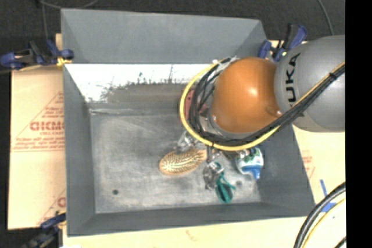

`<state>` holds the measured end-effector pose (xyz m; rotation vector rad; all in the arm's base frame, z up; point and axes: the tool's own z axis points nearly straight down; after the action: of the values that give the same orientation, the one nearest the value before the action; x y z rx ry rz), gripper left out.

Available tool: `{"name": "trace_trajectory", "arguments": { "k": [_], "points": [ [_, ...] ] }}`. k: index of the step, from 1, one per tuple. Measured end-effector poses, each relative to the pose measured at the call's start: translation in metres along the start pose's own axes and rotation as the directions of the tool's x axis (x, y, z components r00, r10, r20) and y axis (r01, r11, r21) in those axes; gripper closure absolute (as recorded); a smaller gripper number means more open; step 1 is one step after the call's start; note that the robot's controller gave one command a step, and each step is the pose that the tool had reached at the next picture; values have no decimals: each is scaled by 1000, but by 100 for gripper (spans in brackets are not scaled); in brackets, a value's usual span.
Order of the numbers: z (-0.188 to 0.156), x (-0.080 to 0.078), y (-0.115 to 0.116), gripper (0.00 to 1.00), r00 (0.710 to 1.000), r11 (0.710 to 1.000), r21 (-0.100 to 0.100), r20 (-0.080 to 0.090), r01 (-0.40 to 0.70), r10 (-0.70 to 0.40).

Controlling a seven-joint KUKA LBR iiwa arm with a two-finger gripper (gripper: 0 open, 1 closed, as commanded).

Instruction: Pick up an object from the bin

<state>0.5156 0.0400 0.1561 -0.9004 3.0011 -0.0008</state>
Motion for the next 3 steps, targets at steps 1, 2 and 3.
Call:
{"name": "trace_trajectory", "arguments": {
  "k": [1, 2, 3],
  "points": [
    [71, -28, -10, 100, 989, 990, 14, 41, 139, -140],
    [71, -28, -10, 100, 989, 990, 14, 41, 138, -139],
    [-90, -33, -5, 100, 988, 988, 1, 1, 155, -155]
  ]
}}
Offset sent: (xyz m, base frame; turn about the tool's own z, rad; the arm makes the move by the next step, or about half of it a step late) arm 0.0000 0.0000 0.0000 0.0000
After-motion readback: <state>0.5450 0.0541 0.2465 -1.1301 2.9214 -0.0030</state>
